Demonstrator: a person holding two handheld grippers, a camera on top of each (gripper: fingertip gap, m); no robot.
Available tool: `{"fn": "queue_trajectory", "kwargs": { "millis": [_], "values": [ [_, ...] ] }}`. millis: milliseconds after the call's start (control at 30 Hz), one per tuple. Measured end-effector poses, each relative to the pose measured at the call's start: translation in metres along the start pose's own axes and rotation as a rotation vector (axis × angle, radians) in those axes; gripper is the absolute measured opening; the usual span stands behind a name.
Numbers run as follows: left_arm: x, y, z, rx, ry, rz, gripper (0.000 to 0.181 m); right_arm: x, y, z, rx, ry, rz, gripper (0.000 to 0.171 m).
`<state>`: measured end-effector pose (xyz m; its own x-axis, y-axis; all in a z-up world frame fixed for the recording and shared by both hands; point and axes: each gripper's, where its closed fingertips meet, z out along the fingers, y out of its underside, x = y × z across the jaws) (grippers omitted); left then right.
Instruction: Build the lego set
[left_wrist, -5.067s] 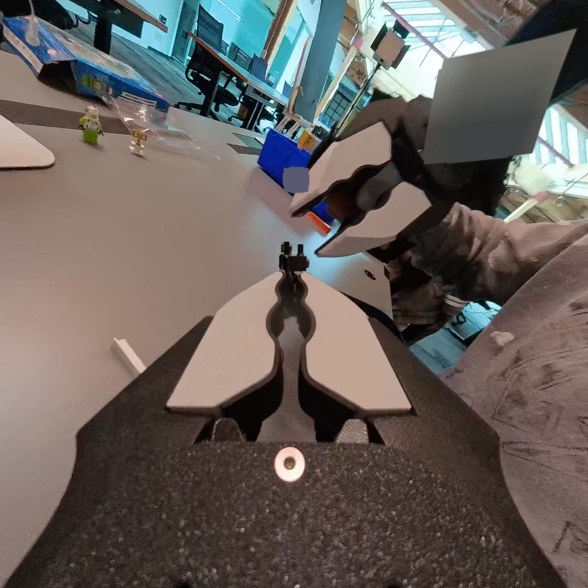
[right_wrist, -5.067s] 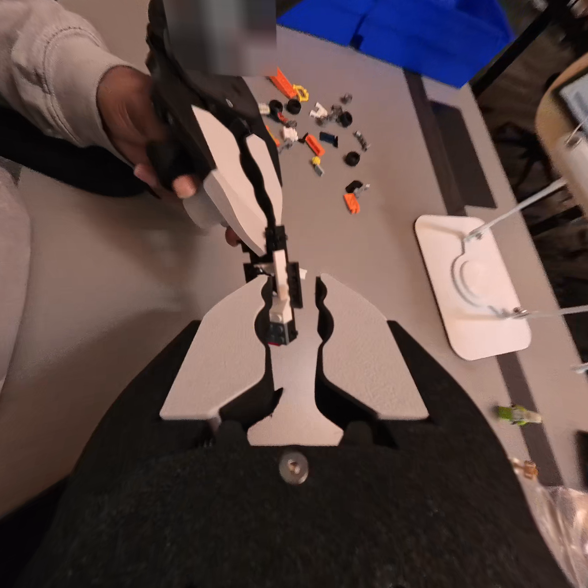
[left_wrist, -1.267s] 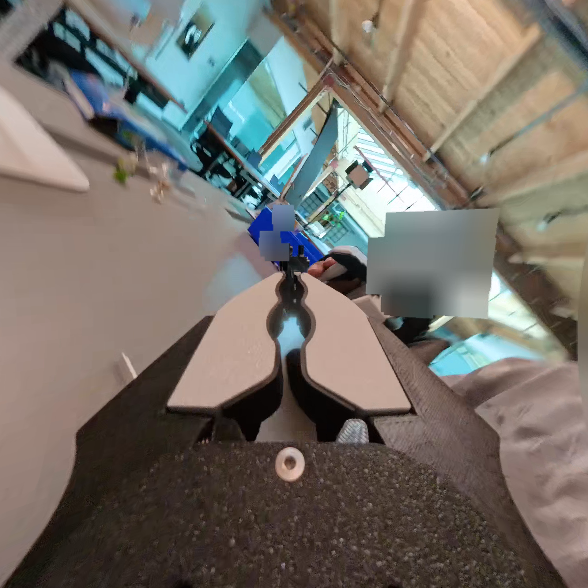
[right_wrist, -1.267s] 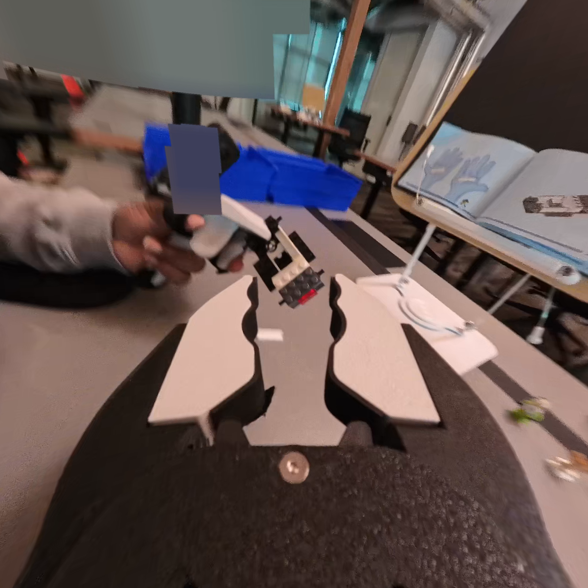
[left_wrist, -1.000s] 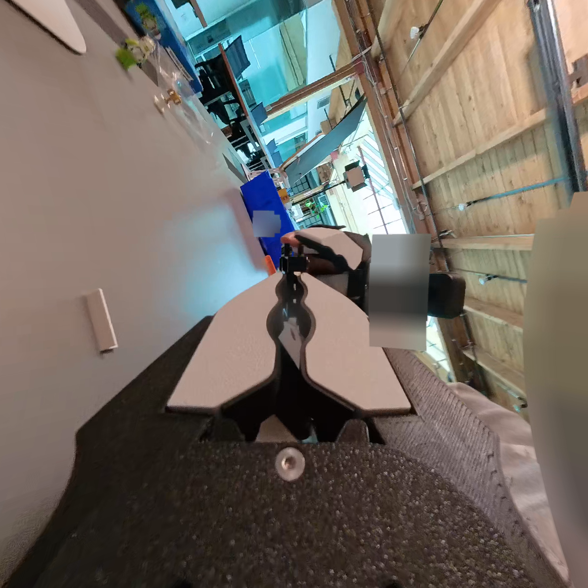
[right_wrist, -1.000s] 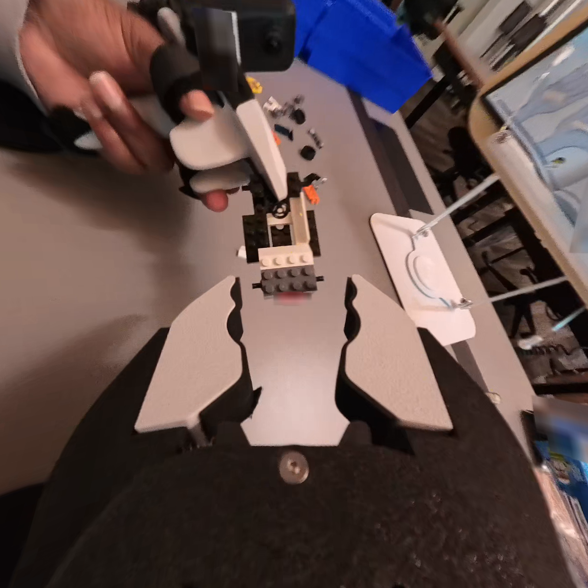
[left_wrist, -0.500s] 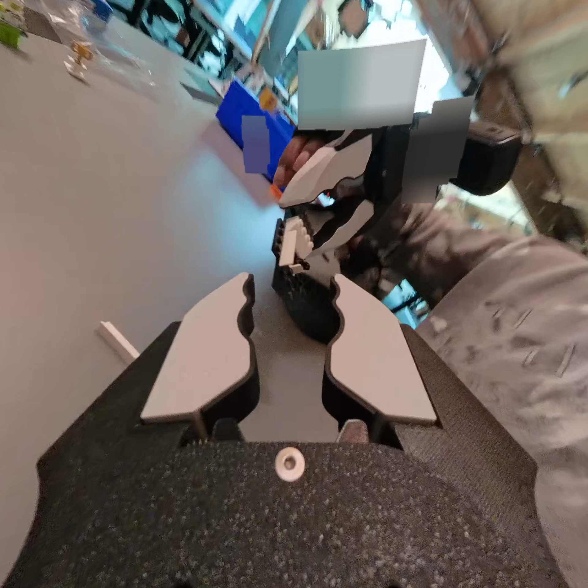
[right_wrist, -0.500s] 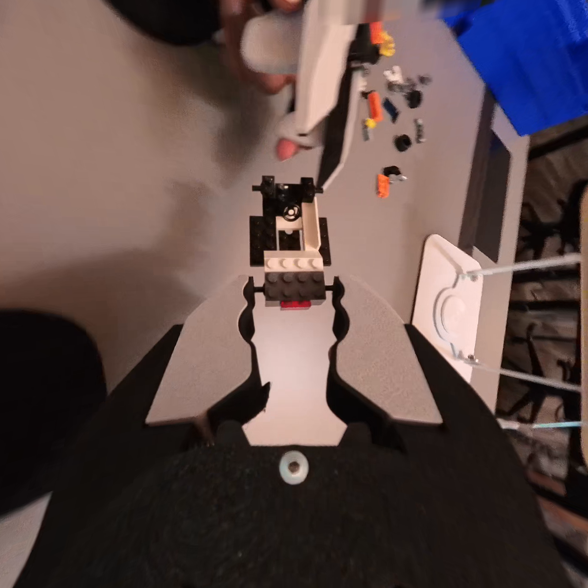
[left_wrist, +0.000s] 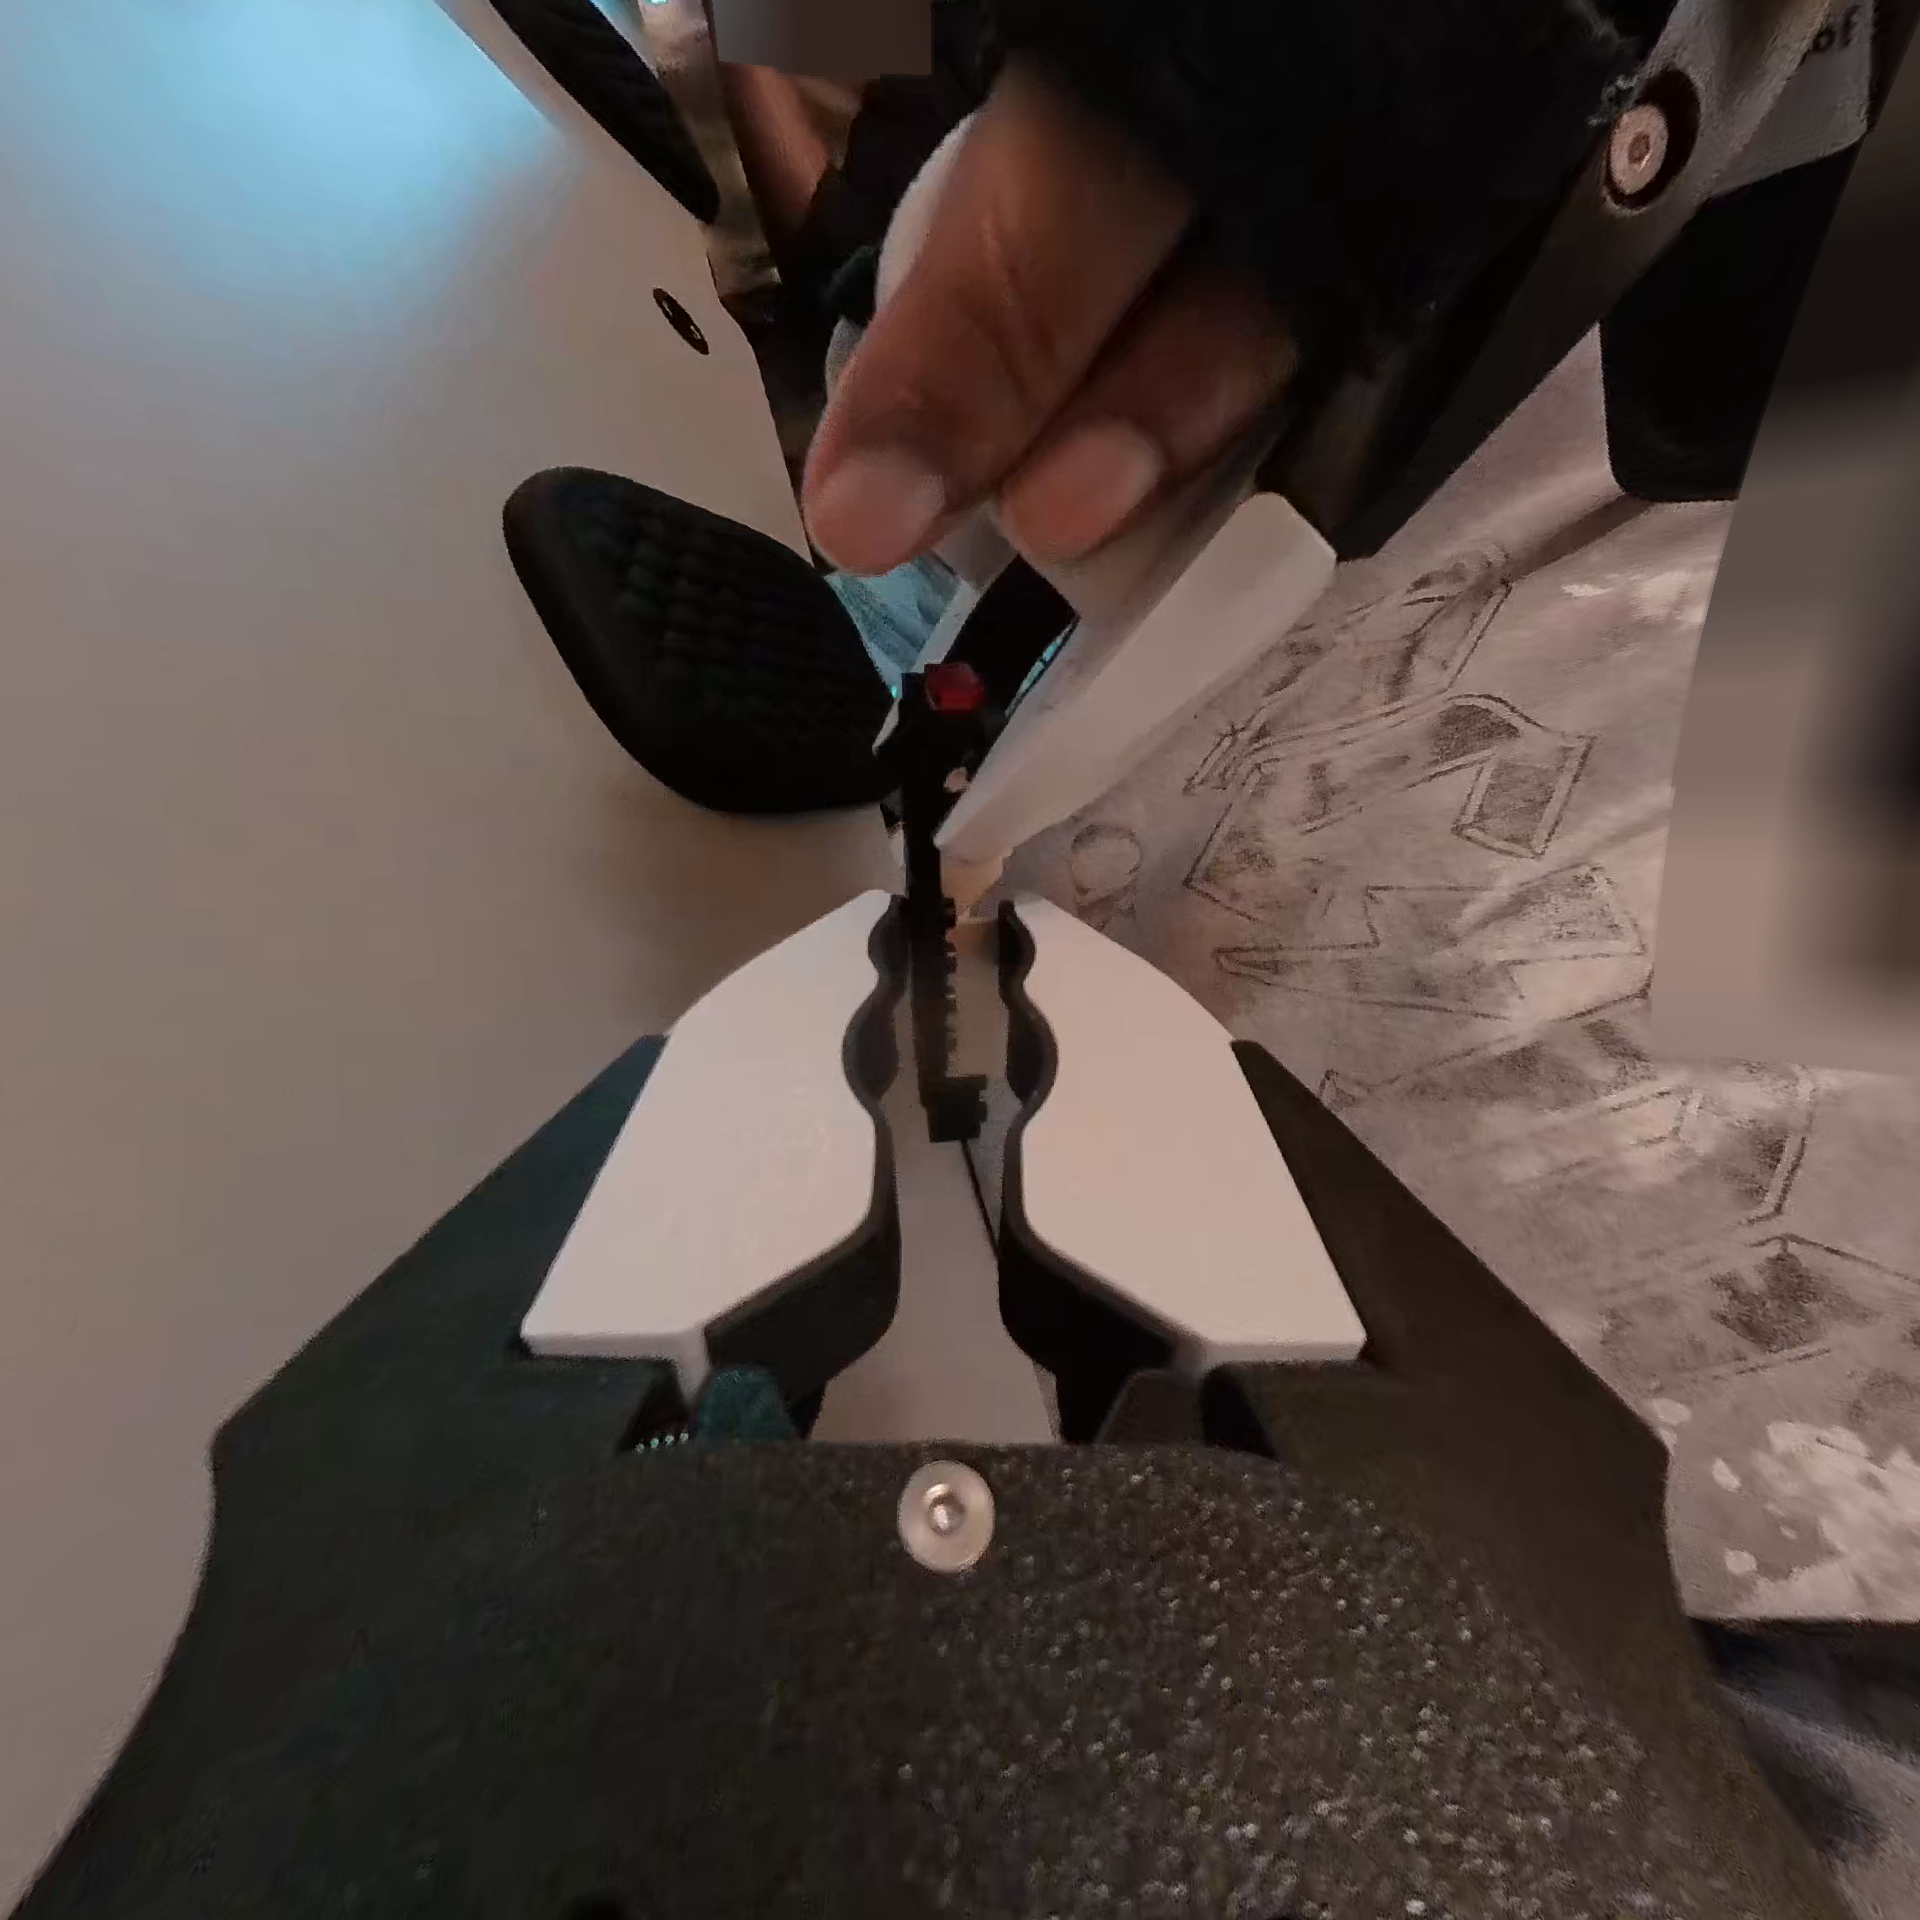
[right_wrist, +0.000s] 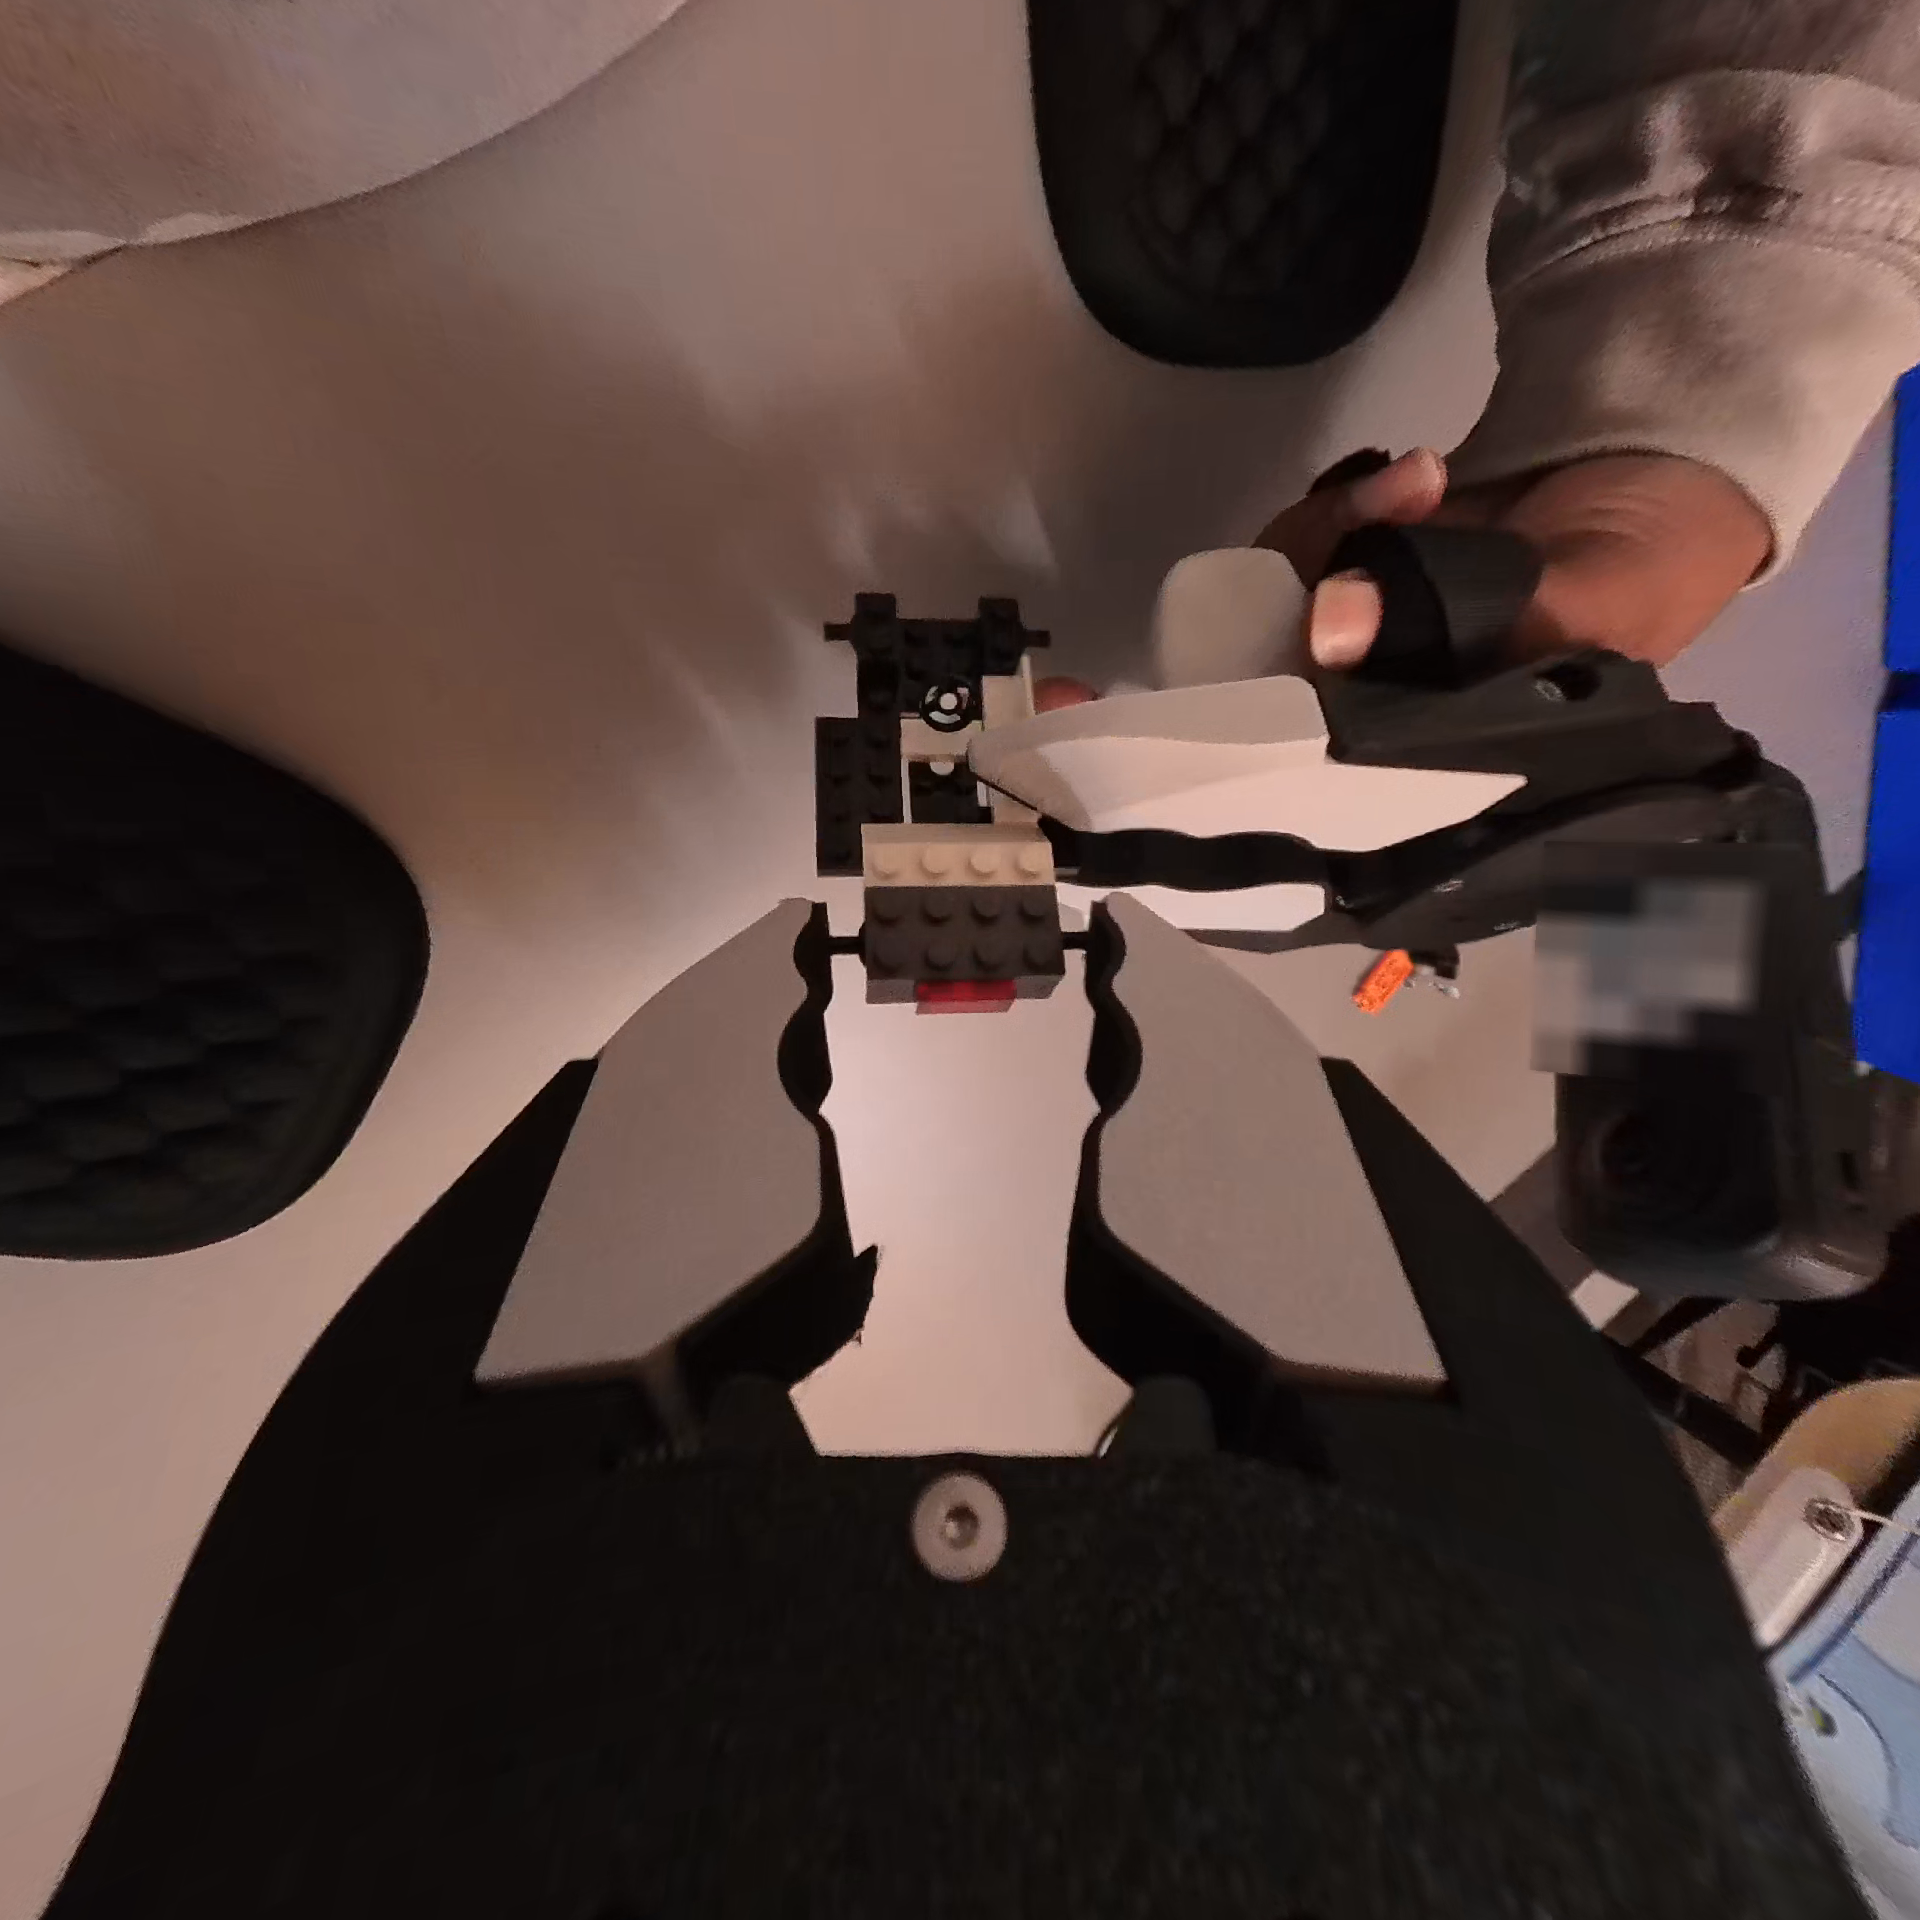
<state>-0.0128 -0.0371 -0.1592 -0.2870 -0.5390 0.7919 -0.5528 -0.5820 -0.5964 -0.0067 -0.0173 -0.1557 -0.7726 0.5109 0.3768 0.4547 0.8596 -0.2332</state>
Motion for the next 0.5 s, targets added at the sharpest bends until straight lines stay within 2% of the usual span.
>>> {"fn": "queue_trajectory", "kwargs": {
  "millis": [200, 233, 300, 367, 500],
  "values": [
    [-0.009, -0.003, -0.005, 0.136, -0.029, -0.016, 0.015, 0.002, 0.010, 0.004, -0.017, 0.051, 0.085, 0.047],
    [-0.008, -0.004, -0.007, 0.164, -0.027, -0.010, 0.014, 0.006, 0.014, 0.002, -0.021, 0.068, 0.136, 0.046],
    [-0.007, -0.007, -0.011, 0.223, -0.032, -0.002, 0.014, 0.011, 0.018, -0.005, 0.034, 0.087, 0.311, 0.056],
    [-0.006, -0.010, -0.017, 0.288, -0.050, 0.021, 0.014, 0.011, 0.018, -0.011, 0.179, 0.088, 0.564, 0.069],
    [-0.001, -0.021, -0.032, 0.432, -0.083, 0.073, 0.014, 0.018, 0.016, -0.014, 0.621, 0.176, 1.123, 0.063]
  ]
}}
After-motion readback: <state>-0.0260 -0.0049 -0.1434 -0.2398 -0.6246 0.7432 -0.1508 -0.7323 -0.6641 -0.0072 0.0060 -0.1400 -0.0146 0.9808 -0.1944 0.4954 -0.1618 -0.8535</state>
